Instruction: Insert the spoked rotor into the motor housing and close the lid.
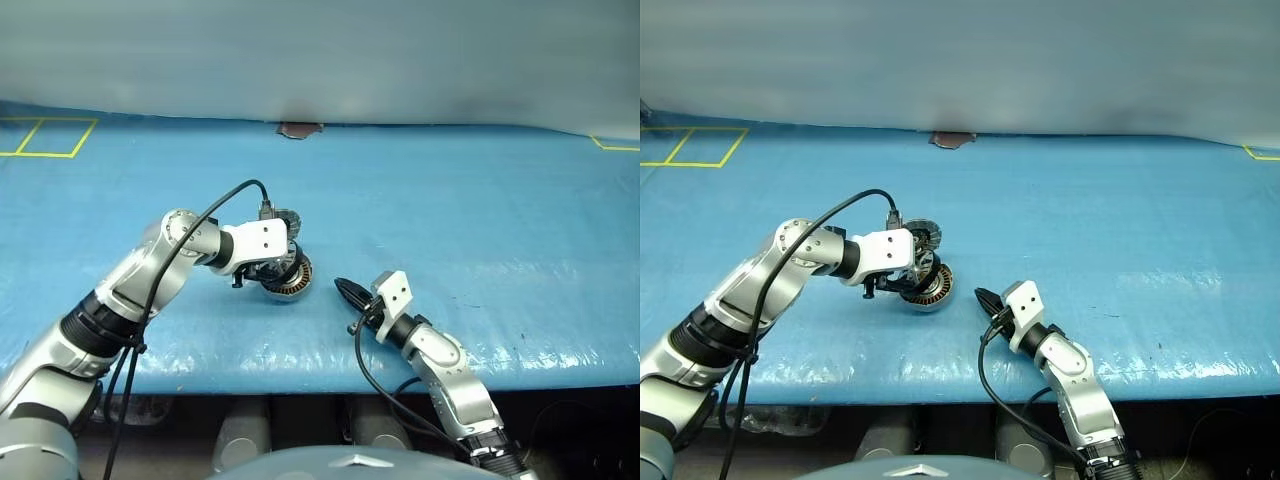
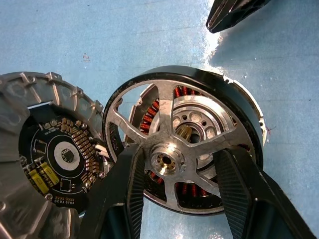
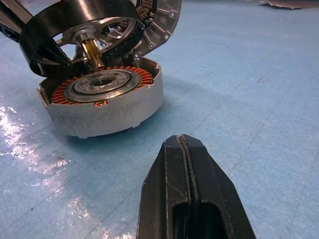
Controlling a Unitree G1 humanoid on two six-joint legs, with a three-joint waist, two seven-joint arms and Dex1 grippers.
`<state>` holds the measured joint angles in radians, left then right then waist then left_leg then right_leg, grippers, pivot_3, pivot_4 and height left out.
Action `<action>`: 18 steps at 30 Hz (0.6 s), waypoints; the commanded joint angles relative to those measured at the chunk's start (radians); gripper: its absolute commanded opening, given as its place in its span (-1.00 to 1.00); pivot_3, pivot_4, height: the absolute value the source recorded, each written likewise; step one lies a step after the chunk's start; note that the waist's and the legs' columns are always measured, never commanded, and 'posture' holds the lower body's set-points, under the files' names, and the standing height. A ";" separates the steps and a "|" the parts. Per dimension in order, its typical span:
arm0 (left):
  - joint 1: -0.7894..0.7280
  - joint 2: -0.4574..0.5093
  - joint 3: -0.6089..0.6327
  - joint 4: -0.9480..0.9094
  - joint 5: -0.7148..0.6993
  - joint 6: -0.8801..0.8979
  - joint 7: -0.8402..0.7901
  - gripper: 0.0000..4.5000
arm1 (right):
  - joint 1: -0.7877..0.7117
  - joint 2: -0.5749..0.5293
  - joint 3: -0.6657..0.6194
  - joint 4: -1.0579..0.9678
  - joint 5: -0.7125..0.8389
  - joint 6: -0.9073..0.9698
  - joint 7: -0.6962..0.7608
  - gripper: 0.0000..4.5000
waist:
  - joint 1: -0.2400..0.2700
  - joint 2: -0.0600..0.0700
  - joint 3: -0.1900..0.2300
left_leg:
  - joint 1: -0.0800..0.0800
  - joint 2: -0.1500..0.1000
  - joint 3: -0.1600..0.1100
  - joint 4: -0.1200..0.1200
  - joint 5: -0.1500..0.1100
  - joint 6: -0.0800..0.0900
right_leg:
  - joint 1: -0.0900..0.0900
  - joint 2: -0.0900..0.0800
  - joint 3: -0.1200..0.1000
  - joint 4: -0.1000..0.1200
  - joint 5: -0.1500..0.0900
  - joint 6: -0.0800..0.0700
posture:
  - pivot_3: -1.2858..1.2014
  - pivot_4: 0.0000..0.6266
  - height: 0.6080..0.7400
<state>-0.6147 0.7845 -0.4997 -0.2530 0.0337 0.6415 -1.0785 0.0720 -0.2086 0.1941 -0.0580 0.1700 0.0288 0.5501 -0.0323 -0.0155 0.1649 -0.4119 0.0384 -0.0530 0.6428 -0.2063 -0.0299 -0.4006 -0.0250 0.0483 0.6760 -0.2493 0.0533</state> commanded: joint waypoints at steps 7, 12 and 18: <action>-0.011 -0.014 -0.031 0.007 0.038 -0.023 -0.049 -0.20 | -0.009 0.012 -0.007 -0.021 0.016 -0.011 0.010 -1.00 | -0.001 0.000 0.000 | 0.000 0.000 0.000 0.000 0.000 0.000 | 0.000 0.000 0.000 0.000 0.000 0.000 | 0.03 -0.52 1.00; -0.004 -0.032 -0.039 0.003 0.055 -0.020 -0.049 -0.20 | -0.010 0.012 -0.008 -0.021 0.012 -0.012 0.010 -1.00 | 0.002 0.000 0.000 | 0.000 0.000 0.000 0.000 0.000 0.000 | 0.000 0.000 0.000 0.000 0.000 0.000 | 0.03 -0.52 1.00; 0.006 -0.033 -0.054 -0.009 0.073 -0.016 -0.065 -0.20 | -0.014 0.012 -0.012 -0.019 0.010 -0.008 0.006 -1.00 | 0.006 0.000 0.000 | 0.000 0.000 0.000 0.000 0.000 0.000 | 0.000 0.000 0.001 0.000 0.000 0.000 | 0.03 -0.52 1.00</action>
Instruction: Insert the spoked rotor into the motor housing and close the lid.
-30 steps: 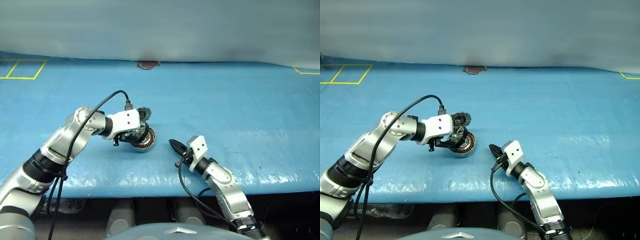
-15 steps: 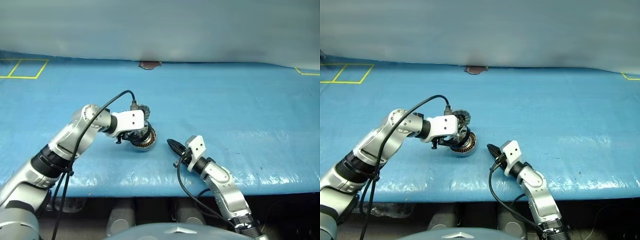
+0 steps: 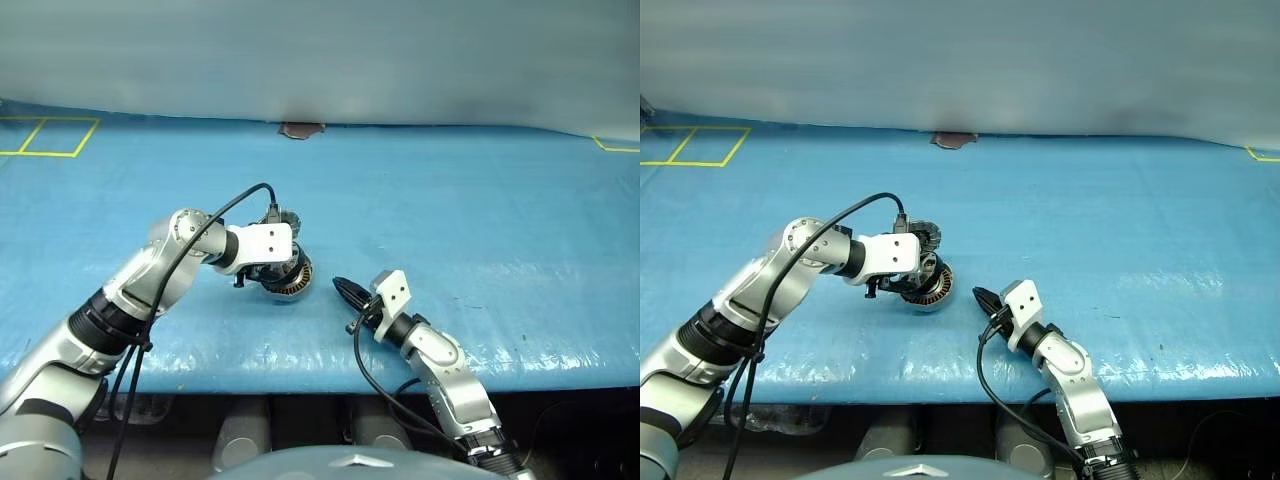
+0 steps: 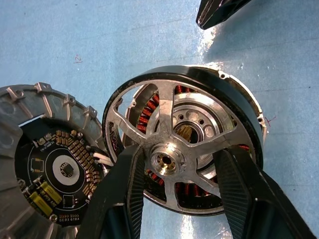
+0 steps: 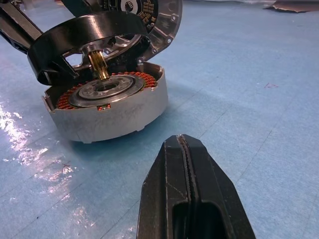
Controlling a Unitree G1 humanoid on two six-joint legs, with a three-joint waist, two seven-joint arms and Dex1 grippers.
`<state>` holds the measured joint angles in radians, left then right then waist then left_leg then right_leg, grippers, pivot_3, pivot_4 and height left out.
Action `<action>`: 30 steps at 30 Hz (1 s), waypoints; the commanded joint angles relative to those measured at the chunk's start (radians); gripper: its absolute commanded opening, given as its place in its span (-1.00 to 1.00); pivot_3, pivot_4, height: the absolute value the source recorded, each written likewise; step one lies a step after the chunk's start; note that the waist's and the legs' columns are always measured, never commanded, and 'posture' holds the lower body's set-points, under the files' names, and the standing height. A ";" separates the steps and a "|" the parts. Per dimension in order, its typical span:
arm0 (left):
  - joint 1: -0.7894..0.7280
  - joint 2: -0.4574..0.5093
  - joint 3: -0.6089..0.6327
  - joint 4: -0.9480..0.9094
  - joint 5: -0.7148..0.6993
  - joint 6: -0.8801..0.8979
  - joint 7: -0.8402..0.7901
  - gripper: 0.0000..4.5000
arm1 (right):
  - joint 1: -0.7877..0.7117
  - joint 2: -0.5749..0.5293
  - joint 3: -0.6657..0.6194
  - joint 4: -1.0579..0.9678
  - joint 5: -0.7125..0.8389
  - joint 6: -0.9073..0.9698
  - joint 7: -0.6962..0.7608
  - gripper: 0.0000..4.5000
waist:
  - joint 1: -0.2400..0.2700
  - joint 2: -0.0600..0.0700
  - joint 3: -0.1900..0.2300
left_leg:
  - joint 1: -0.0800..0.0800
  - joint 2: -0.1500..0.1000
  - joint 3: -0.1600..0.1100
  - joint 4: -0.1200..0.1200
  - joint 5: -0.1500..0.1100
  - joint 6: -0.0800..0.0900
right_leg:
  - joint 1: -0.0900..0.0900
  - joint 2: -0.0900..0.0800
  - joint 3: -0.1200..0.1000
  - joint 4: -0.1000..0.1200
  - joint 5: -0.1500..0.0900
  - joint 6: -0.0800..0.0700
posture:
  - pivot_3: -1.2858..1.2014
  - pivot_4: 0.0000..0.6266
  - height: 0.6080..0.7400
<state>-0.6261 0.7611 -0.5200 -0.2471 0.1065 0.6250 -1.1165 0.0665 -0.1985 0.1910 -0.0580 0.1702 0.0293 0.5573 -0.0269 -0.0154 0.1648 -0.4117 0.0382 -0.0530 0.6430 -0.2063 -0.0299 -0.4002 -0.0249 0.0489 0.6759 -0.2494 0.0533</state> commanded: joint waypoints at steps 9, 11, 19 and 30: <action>0.028 0.001 -0.058 -0.021 0.042 -0.010 -0.061 -0.20 | -0.012 0.001 -0.007 -0.014 0.009 -0.005 0.001 -1.00 | 0.000 0.000 0.000 | 0.000 0.000 0.000 0.000 0.000 0.000 | 0.000 0.000 0.000 0.000 0.000 0.000 | 0.03 -0.52 1.00; 0.029 0.001 -0.060 -0.022 0.047 -0.012 -0.067 -0.20 | -0.014 0.001 -0.008 -0.013 0.009 -0.005 0.002 -1.00 | -0.001 0.000 0.000 | 0.000 0.000 0.000 0.000 0.000 0.000 | 0.000 0.000 0.000 0.000 0.000 0.000 | 0.03 -0.52 1.00; 0.021 -0.004 -0.064 -0.018 0.054 -0.028 -0.084 -0.20 | -0.019 0.000 -0.013 -0.013 0.009 -0.006 0.000 -1.00 | -0.003 0.000 0.000 | 0.000 0.000 0.000 -0.001 0.000 0.000 | 0.000 0.000 0.000 0.000 0.000 0.000 | 0.03 -0.52 1.00; 0.004 -0.027 -0.050 -0.011 0.065 -0.080 -0.098 0.99 | -0.018 0.003 -0.012 -0.016 0.009 -0.004 -0.005 -1.00 | -0.010 0.000 0.000 | 0.000 0.000 0.000 -0.002 0.000 0.000 | -0.001 0.001 0.001 0.000 0.000 0.000 | 0.03 -0.52 1.00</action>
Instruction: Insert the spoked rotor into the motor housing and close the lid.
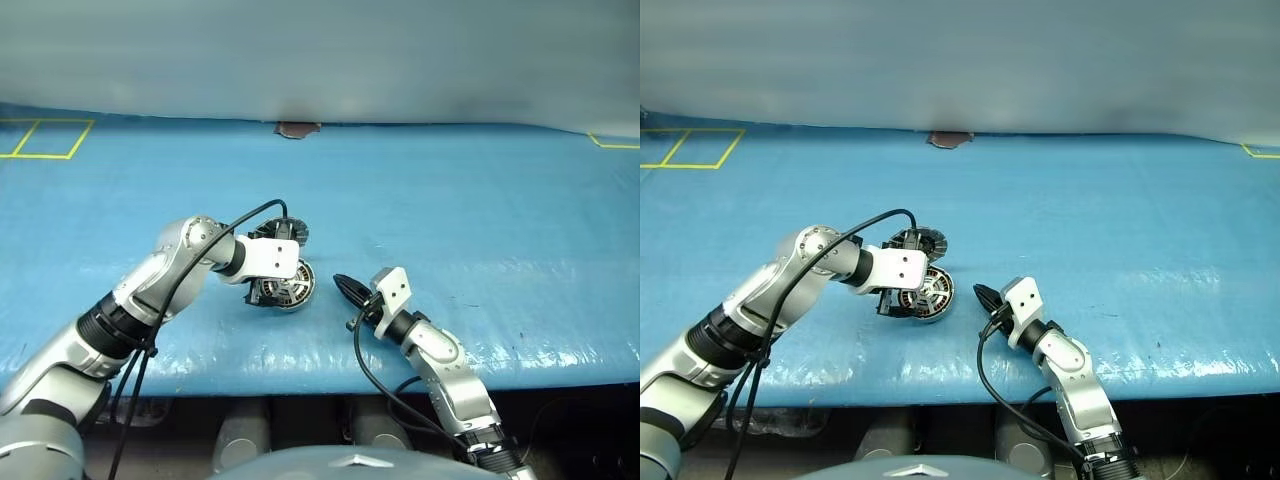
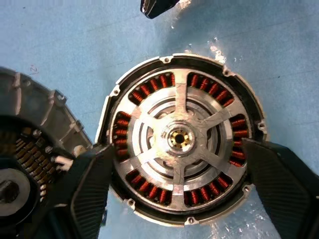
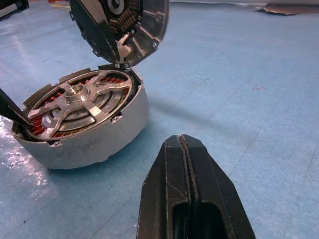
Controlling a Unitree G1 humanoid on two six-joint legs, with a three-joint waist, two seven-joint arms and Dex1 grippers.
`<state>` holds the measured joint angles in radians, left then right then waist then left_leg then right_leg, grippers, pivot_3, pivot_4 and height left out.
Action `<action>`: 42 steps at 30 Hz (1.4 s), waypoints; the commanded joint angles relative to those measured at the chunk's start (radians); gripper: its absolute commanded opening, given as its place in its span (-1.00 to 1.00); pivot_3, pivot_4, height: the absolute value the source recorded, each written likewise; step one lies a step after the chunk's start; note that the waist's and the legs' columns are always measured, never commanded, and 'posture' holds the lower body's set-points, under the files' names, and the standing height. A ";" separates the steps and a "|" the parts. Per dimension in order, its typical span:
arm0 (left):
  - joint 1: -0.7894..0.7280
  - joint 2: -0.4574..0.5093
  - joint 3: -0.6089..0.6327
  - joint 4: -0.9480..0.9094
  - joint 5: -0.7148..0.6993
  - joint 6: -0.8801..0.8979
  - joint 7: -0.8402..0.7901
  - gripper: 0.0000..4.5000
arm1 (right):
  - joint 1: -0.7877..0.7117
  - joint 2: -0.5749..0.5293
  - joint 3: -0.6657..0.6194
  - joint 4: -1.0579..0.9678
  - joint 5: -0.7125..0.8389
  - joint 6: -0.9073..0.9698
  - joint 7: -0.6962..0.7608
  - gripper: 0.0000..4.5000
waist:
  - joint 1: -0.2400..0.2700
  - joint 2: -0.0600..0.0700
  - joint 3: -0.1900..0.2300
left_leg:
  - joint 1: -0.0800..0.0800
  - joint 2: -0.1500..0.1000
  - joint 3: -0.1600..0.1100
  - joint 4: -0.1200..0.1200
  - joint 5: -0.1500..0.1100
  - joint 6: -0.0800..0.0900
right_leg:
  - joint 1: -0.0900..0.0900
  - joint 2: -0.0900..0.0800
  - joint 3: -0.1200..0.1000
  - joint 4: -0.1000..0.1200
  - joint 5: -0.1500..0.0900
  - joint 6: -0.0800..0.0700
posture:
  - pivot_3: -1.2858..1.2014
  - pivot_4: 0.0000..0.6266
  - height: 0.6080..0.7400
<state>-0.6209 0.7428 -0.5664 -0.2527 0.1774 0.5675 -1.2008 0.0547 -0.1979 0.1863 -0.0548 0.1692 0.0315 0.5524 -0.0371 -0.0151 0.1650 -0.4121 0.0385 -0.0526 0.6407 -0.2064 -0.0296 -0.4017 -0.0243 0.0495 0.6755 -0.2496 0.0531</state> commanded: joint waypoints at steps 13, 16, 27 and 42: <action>0.019 -0.001 0.140 -0.086 -0.183 0.039 -0.041 0.43 | -0.009 -0.004 -0.007 -0.025 0.012 0.004 -0.001 -1.00 | -0.001 0.000 0.000 | -0.001 0.000 0.000 0.000 0.000 0.000 | -0.002 0.000 0.000 0.000 0.000 0.000 | 0.03 -0.52 1.00; 0.066 0.015 0.194 -0.142 -0.242 0.077 -0.037 -0.02 | -0.008 -0.004 -0.012 -0.034 0.017 0.012 -0.005 -1.00 | -0.002 0.000 0.000 | -0.002 0.000 0.000 -0.001 0.000 0.000 | -0.002 0.000 0.000 0.000 0.000 0.000 | 0.03 -0.52 1.00; 0.600 0.036 0.659 -0.389 -0.571 0.126 0.060 -0.99 | -0.041 -0.025 0.017 -0.206 -0.002 0.165 -0.044 -1.00 | -0.003 0.000 0.001 | -0.001 0.003 0.005 -0.004 0.000 0.000 | -0.007 0.002 0.004 0.001 0.000 -0.001 | 0.03 -0.52 1.00; 1.009 -0.256 0.756 -0.285 -0.521 -0.236 0.358 -0.99 | -0.236 0.021 0.202 -0.262 -0.054 0.431 -0.063 -1.00 | 0.003 -0.002 0.000 | 0.000 0.003 0.011 -0.004 0.000 0.000 | -0.009 0.001 0.008 0.001 0.000 -0.001 | 0.03 -0.52 1.00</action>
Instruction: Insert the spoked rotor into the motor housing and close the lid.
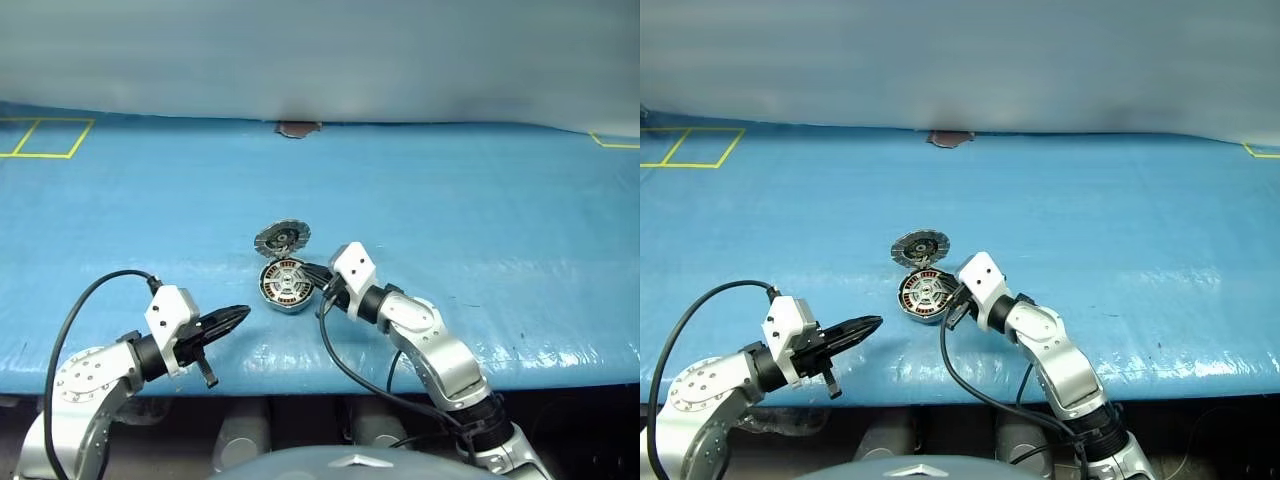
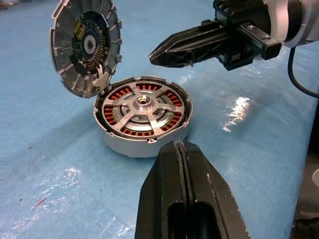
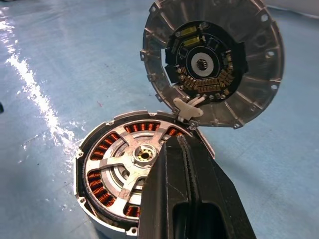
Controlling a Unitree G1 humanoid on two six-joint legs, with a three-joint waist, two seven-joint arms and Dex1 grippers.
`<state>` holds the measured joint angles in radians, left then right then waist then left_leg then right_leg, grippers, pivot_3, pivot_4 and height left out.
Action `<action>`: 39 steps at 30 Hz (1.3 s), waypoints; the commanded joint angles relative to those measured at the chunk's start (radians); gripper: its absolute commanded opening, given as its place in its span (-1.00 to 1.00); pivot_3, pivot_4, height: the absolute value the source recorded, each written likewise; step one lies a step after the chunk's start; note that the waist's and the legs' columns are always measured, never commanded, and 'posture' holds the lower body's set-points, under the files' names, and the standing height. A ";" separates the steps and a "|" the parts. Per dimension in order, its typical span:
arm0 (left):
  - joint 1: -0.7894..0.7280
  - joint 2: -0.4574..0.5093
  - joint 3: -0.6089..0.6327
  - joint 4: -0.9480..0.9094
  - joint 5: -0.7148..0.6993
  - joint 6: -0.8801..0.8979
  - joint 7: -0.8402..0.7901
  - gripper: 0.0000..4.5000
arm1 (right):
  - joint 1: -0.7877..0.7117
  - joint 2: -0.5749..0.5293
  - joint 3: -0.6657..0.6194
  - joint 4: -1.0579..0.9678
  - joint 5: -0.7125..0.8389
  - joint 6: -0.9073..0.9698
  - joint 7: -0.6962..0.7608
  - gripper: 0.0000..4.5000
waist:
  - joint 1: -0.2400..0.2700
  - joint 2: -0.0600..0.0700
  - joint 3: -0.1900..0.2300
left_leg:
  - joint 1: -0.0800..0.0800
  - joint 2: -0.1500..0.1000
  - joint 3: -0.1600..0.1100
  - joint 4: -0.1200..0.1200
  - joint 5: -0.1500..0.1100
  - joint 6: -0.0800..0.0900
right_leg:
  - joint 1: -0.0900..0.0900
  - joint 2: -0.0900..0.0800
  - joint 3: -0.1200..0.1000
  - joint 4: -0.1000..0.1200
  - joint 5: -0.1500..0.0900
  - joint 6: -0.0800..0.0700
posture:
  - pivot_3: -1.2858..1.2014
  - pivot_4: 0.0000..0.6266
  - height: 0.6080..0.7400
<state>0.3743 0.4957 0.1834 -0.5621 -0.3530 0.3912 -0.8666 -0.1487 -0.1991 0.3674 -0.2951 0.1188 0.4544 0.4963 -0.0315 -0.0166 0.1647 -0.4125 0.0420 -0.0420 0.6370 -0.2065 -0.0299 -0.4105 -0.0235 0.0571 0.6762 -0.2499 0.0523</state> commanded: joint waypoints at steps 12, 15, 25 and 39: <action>-0.041 0.028 0.051 0.123 -0.030 -0.109 0.057 -0.99 | -0.059 0.047 0.093 0.085 -0.045 0.058 0.001 -1.00 | -0.007 -0.001 -0.001 | 0.001 0.000 0.001 -0.001 0.000 0.000 | -0.001 0.000 0.000 0.000 0.000 0.000 | 0.03 -0.52 1.00; -0.107 0.036 0.064 0.156 -0.039 -0.094 0.076 -0.99 | -0.060 0.055 0.089 0.083 -0.045 0.058 -0.007 -1.00 | -0.006 -0.002 -0.001 | 0.001 0.001 0.001 -0.001 0.000 0.000 | -0.001 0.001 0.000 0.000 0.000 0.000 | 0.03 -0.52 1.00; -0.441 0.153 0.045 0.455 -0.065 -0.119 -0.062 -0.99 | 0.036 0.002 0.033 -0.089 0.030 -0.009 0.048 -1.00 | -0.004 -0.004 -0.002 | 0.000 0.000 0.001 -0.003 0.000 0.000 | -0.002 0.002 0.000 0.000 0.001 0.001 | 0.03 -0.52 1.00; -0.969 0.134 -0.185 0.999 0.005 -0.140 -0.390 -0.99 | 0.417 -0.018 -0.064 -0.113 0.094 -0.274 0.023 -1.00 | -0.007 -0.006 -0.001 | 0.000 0.001 0.001 -0.006 0.000 0.000 | -0.002 0.003 0.001 -0.002 0.001 0.001 | 0.03 -0.52 1.00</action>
<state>-0.5558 0.6353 0.0117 0.4037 -0.3610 0.2748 -1.2250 0.2578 -0.2271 0.3176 -0.3748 0.1924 0.2354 0.5236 -0.0385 -0.0228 0.1635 -0.4126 0.0429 -0.0405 0.6313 -0.2066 -0.0301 -0.4124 -0.0205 0.0585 0.6745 -0.2490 0.0536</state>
